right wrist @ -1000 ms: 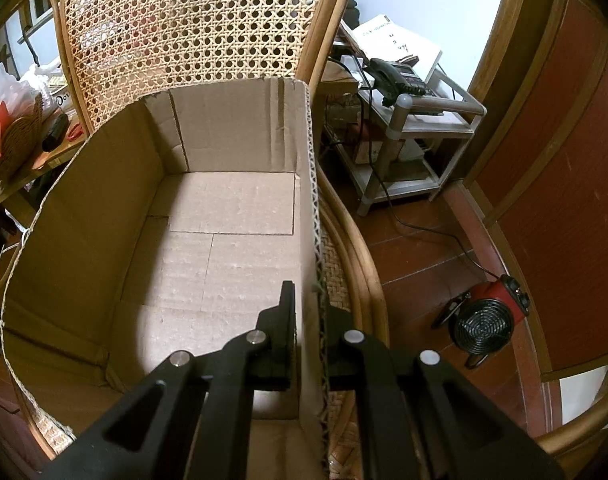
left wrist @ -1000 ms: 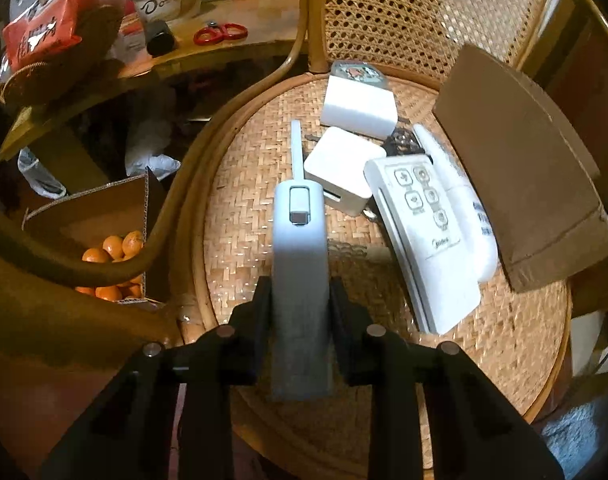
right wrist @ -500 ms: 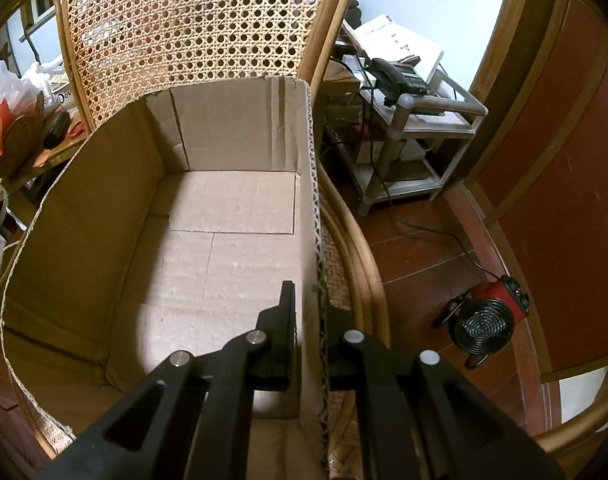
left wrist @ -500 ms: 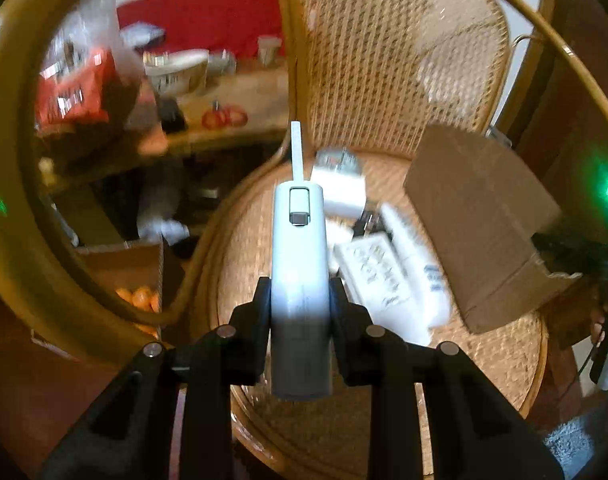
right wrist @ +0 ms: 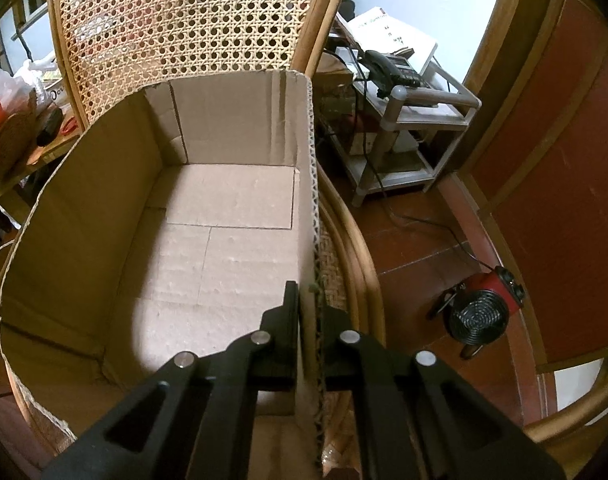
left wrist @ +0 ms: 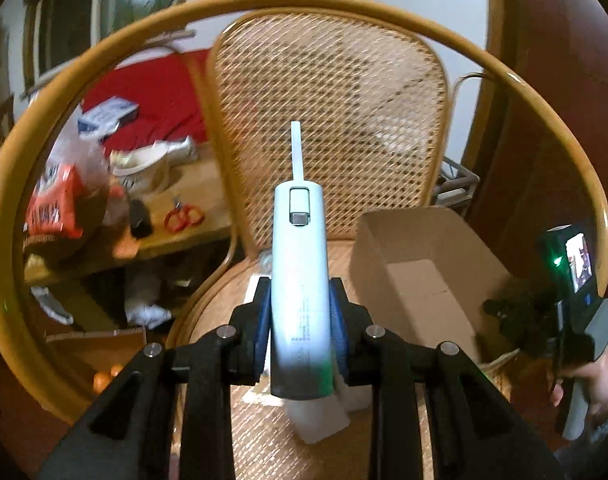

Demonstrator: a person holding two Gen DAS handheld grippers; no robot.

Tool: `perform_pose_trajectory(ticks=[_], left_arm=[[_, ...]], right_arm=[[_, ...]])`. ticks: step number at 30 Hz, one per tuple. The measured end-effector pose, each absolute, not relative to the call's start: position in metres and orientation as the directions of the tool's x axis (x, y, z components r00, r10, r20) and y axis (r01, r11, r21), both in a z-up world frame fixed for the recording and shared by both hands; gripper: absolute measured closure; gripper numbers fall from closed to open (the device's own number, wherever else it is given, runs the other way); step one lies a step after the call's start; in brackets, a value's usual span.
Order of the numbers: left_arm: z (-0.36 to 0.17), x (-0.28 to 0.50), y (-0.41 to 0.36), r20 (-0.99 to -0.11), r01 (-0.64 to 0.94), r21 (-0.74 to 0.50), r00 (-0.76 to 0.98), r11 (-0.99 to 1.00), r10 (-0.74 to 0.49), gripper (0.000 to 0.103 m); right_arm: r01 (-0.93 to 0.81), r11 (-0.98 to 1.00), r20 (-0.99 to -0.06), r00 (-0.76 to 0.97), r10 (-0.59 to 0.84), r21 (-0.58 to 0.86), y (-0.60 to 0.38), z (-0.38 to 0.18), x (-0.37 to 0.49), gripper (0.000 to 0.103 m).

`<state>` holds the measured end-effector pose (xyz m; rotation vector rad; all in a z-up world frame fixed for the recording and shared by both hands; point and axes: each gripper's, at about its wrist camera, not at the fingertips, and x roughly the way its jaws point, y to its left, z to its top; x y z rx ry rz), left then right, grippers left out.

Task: Organize rigid objects
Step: 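Lift the white stick device with the left tool and carry it into the box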

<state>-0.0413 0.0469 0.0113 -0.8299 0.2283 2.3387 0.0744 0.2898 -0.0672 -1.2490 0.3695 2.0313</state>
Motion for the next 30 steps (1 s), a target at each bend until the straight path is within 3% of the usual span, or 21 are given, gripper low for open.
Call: perform_pose_trajectory(ticks=[8,15,22,30], left_arm=[[0.028,-0.029,0.104,-0.609,-0.717,-0.068,-0.521,-0.694,0.598,0.077],[0.009,-0.023,0.144,-0.638,-0.773,-0.139,-0.408,-0.618,0.653,0.077],[-0.028,-0.031,0.174,-0.726,-0.783,-0.161,-0.318,-0.601,0.609,0.077],[-0.045,-0.037,0.185,-0.774,-0.755,-0.125,-0.331,-0.643,0.539,0.077]], right_arm=[[-0.698,-0.708,-0.865,-0.286,0.411,-0.105,0.287,-0.066,0.075,0.097],[-0.698,-0.708,-0.865,-0.287,0.411,-0.105,0.287,-0.066,0.074,0.097],[-0.699,-0.707,-0.865,-0.287,0.411,-0.104,0.287,-0.066,0.075,0.097],[-0.699,-0.707,-0.865,-0.287,0.411,-0.104,0.287,-0.066,0.075,0.097]])
